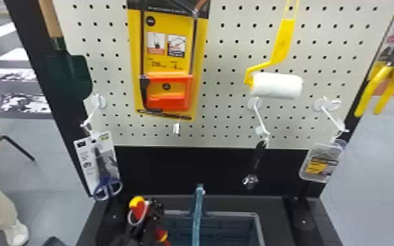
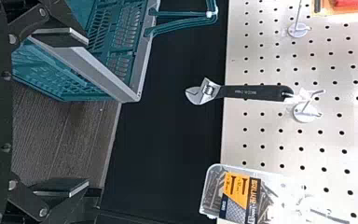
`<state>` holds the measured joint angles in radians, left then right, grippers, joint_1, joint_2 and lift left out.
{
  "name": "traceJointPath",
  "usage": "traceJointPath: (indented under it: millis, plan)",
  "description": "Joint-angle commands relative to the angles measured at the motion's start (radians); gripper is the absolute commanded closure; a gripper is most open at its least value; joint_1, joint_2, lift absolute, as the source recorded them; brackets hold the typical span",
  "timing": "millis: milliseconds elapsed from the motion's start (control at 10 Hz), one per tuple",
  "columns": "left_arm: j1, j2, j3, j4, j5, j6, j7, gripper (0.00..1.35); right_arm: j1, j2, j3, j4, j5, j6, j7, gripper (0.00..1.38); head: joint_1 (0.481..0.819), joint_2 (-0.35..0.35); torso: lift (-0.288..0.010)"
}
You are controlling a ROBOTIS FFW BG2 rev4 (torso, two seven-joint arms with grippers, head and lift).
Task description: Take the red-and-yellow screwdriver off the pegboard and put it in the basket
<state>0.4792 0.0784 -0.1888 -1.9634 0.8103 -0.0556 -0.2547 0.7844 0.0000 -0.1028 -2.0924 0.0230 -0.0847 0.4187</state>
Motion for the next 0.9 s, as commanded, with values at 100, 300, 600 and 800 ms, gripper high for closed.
traceJointPath:
  millis: [100,300,600,800]
  plan:
    - [-0.011,0.006,-0.021,0.033,0.006,0.014,-0.006,1.15,0.0,0.001,0.0,0.002,0.0,-0.001,0.0,0.23,0.549,0.0,-0.1]
    - [-0.021,0.006,-0.031,0.062,0.006,0.026,-0.021,1.15,0.0,0.001,0.0,0.002,-0.002,-0.001,0.0,0.23,0.549,0.0,-0.1]
    - [-0.036,0.006,-0.038,0.099,0.003,0.023,-0.043,1.15,0.0,0.001,0.0,0.002,-0.003,-0.001,0.003,0.23,0.549,0.0,-0.1]
    - [-0.045,0.008,-0.049,0.129,0.0,0.028,-0.055,1.15,-0.002,0.001,0.0,0.005,-0.005,-0.001,0.005,0.23,0.549,0.0,-0.1]
